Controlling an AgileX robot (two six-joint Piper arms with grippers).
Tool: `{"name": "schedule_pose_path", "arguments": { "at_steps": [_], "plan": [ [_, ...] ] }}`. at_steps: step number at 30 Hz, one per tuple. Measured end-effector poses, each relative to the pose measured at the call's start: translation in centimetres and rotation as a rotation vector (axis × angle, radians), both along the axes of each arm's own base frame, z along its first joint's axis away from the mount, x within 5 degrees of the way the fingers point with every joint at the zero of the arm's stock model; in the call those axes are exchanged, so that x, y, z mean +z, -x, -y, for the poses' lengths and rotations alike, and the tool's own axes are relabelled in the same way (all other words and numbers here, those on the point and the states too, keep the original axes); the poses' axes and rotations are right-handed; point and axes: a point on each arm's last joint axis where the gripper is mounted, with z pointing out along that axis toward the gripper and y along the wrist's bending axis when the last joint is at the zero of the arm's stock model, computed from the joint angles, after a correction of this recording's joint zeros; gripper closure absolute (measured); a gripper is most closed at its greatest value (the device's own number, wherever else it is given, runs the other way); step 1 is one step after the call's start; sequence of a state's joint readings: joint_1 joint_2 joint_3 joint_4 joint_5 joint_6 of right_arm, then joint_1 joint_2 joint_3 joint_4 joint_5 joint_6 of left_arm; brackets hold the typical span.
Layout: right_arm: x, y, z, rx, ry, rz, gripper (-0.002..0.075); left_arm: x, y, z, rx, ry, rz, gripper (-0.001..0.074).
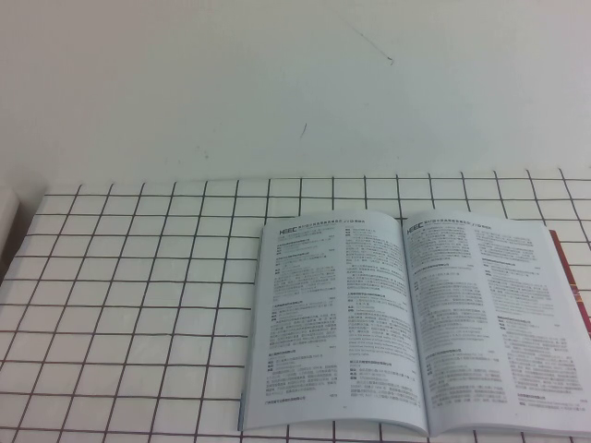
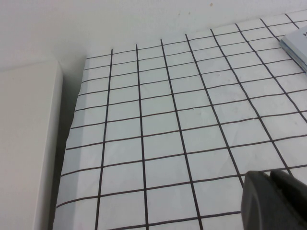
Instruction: Close book
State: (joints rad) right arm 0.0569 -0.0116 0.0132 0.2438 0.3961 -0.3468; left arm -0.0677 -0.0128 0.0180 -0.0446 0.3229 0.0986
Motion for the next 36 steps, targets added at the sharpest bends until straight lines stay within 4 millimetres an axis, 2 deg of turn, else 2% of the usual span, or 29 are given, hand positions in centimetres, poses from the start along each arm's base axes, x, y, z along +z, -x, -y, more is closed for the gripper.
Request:
{"name": "schedule_pose_path", "arguments": {
  "at_steps": [16, 21, 24, 28, 33, 36],
  "plan": [
    [0.0, 0.0, 0.0, -0.001, 0.000, 0.005, 0.0729, 0.0, 0.0, 0.0, 0.000, 0.000, 0.003, 0.0738],
    [0.3, -0.3, 0.2, -0.024, -0.006, 0.076, 0.0729, 1.1, -0.3, 0.0, 0.004, 0.031, 0.127, 0.0738],
    [1.3, -0.6, 0.4, -0.055, -0.015, 0.193, 0.0729, 2.5, -0.4, 0.0, 0.014, 0.080, 0.283, 0.0738],
    [3.5, -0.7, 1.0, -0.119, -0.034, 0.436, 0.0729, 4.9, 0.0, -0.4, 0.042, 0.155, 0.550, 0.0738],
    [6.6, 0.0, 1.9, -0.214, -0.070, 0.785, 0.0729, 7.4, 1.1, -0.9, 0.073, 0.193, 0.851, 0.0738],
    [7.7, 0.6, 2.3, -0.254, -0.086, 0.923, 0.0729, 8.3, 1.8, -1.1, 0.087, 0.203, 0.974, 0.0738]
  ]
}}
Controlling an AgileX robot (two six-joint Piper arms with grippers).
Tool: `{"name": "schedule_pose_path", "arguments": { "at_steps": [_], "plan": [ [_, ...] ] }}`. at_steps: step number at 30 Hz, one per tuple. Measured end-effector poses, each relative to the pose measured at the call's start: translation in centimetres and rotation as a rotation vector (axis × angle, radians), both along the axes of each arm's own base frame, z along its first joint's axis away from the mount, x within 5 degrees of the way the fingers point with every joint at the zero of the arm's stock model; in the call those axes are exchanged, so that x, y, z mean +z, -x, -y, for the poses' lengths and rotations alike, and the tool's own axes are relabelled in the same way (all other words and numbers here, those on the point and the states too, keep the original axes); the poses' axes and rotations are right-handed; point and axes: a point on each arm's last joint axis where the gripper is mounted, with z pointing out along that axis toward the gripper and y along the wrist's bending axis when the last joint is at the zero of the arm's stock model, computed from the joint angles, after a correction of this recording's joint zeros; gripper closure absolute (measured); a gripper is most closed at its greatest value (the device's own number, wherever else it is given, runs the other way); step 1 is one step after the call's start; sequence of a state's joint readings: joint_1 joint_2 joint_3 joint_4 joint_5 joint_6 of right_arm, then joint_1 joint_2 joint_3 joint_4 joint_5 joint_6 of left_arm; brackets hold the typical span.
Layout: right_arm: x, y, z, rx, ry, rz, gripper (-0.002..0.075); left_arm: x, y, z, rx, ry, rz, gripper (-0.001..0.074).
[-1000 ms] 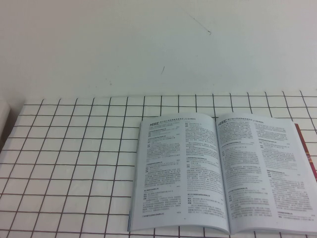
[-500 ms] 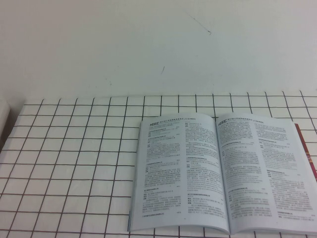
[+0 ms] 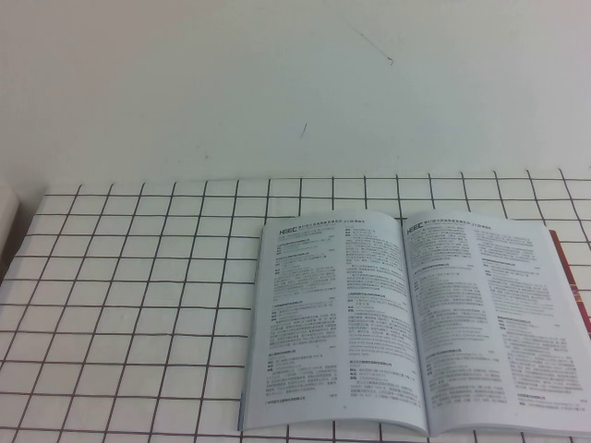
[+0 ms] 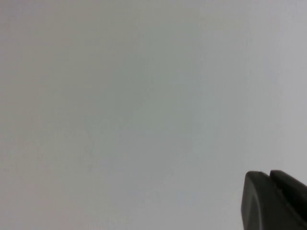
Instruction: Close book
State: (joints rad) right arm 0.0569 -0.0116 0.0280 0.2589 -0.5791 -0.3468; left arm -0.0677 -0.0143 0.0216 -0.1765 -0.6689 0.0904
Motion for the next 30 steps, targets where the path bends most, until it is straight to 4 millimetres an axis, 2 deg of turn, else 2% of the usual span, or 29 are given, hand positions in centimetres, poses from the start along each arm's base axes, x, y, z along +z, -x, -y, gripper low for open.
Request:
{"name": "schedule_pose_path", "arguments": {
  "at_steps": [3, 10, 14, 17, 20, 22, 27, 30],
  "plan": [
    [0.6, 0.4, 0.2, -0.022, -0.008, 0.079, 0.0729, 0.3, 0.2, -0.1, 0.006, 0.005, 0.039, 0.0738],
    [1.0, 0.8, 0.5, -0.066, -0.007, 0.133, 0.0729, 0.3, 0.3, -0.1, 0.019, -0.003, 0.050, 0.0738],
    [1.2, 0.9, 0.5, 0.001, -0.084, 0.172, 0.0729, 0.8, 0.7, -0.3, 0.016, 0.023, 0.116, 0.0738],
    [1.7, 1.1, -0.2, 0.053, -0.028, 0.200, 0.0729, 1.3, 1.3, -0.2, -0.020, 0.047, 0.207, 0.0738],
    [4.0, 1.9, -1.2, 0.090, 0.098, 0.260, 0.0729, 1.6, 1.7, -0.1, -0.090, 0.097, 0.254, 0.0738],
    [6.2, 2.9, -1.5, 0.097, 0.146, 0.315, 0.0729, 2.7, 2.0, -0.1, -0.150, 0.143, 0.272, 0.0738],
    [11.0, 4.7, -1.5, 0.161, 0.098, 0.384, 0.0729, 7.8, 3.7, 0.0, -0.250, 0.202, 0.284, 0.0738],
    [13.3, 3.7, -1.5, 0.225, 0.014, 0.284, 0.0729, 10.4, 4.8, 0.1, -0.286, 0.217, 0.219, 0.0738]
  ]
}}
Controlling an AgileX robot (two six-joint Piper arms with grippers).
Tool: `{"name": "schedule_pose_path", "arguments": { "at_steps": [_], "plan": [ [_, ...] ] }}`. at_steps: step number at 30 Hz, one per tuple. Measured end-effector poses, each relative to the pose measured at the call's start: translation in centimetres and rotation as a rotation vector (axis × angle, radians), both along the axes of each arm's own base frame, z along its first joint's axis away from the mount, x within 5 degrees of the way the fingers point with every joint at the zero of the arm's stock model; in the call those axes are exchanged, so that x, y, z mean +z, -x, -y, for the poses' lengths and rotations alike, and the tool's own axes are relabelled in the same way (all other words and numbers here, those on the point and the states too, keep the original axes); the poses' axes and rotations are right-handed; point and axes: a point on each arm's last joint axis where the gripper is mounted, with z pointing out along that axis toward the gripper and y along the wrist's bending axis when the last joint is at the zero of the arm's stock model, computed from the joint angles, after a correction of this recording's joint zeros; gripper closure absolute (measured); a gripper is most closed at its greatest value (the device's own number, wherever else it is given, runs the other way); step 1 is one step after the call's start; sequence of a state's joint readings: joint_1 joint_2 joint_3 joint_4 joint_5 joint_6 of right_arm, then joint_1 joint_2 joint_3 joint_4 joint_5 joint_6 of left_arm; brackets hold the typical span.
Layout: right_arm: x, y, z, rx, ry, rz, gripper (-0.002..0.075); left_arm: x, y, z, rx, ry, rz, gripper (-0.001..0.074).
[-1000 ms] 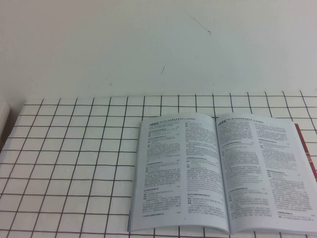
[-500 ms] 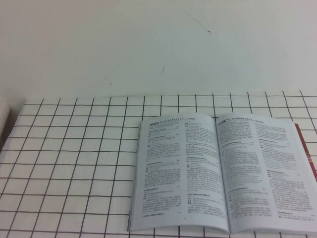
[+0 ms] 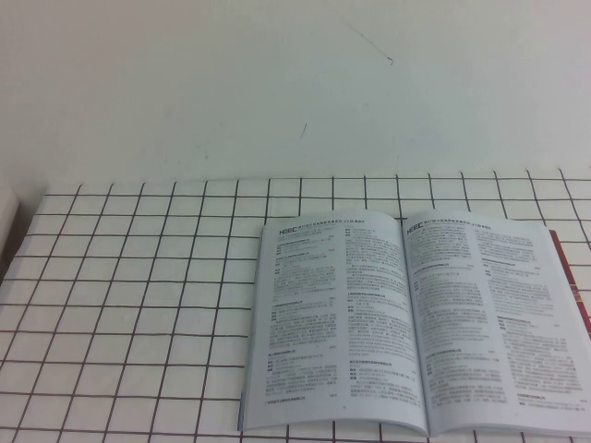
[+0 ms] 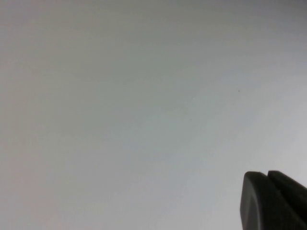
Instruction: Close book
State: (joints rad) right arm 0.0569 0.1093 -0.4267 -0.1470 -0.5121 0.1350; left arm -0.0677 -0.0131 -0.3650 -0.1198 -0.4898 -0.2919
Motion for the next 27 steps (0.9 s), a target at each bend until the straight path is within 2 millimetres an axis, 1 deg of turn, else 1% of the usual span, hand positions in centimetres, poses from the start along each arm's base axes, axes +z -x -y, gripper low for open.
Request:
{"name": "schedule_pose_path", "arguments": {
  "at_steps": [2, 3, 5, 6, 7, 9, 11, 14, 16, 18, 20, 23, 27],
  "plan": [
    [0.9, -1.8, 0.0, 0.039, -0.050, -0.143, 0.0729, 1.2, 0.0, 0.1, -0.019, -0.008, -0.087, 0.0738],
    [1.0, -2.8, 0.0, 0.053, -0.076, -0.219, 0.0729, 1.6, -0.2, 0.2, -0.025, -0.016, -0.142, 0.0738],
    [1.0, -5.1, 0.0, 0.088, -0.149, -0.385, 0.0729, 2.1, -1.2, 0.4, -0.037, -0.028, -0.257, 0.0738],
    [0.9, -6.0, 0.0, 0.102, -0.183, -0.450, 0.0729, 1.8, -2.1, 0.5, -0.045, -0.038, -0.355, 0.0738],
    [0.5, -7.3, 0.0, 0.107, -0.218, -0.538, 0.0729, 1.5, -3.1, 0.6, -0.050, -0.045, -0.433, 0.0738],
    [-0.4, -9.0, 0.0, 0.113, -0.268, -0.657, 0.0729, 0.3, -5.0, 0.9, -0.063, -0.063, -0.623, 0.0738],
    [-1.8, -10.6, 0.0, 0.091, -0.299, -0.805, 0.0729, -1.3, -6.5, 1.1, -0.072, -0.078, -0.787, 0.0738],
    [-4.0, -12.3, 0.1, 0.039, -0.317, -1.013, 0.0729, -3.6, -8.1, 1.3, -0.085, -0.093, -0.992, 0.0738],
    [-5.1, -13.1, 0.1, 0.005, -0.293, -1.113, 0.0729, -4.6, -8.8, 1.4, -0.092, -0.095, -1.074, 0.0738],
    [-6.0, -13.9, 0.1, -0.028, -0.242, -1.182, 0.0729, -5.4, -9.5, 1.6, -0.116, -0.075, -1.136, 0.0738],
    [-6.5, -14.5, 0.2, -0.063, -0.170, -1.214, 0.0729, -5.8, -10.0, 1.8, -0.144, -0.045, -1.170, 0.0738],
    [-6.7, -14.9, 0.0, -0.072, -0.112, -1.221, 0.0729, -6.1, -10.6, 1.9, -0.163, -0.023, -1.205, 0.0738],
    [-7.0, -15.4, -0.2, -0.062, -0.092, -1.241, 0.0729, -6.7, -11.6, 2.0, -0.165, -0.025, -1.266, 0.0738]
  ]
}}
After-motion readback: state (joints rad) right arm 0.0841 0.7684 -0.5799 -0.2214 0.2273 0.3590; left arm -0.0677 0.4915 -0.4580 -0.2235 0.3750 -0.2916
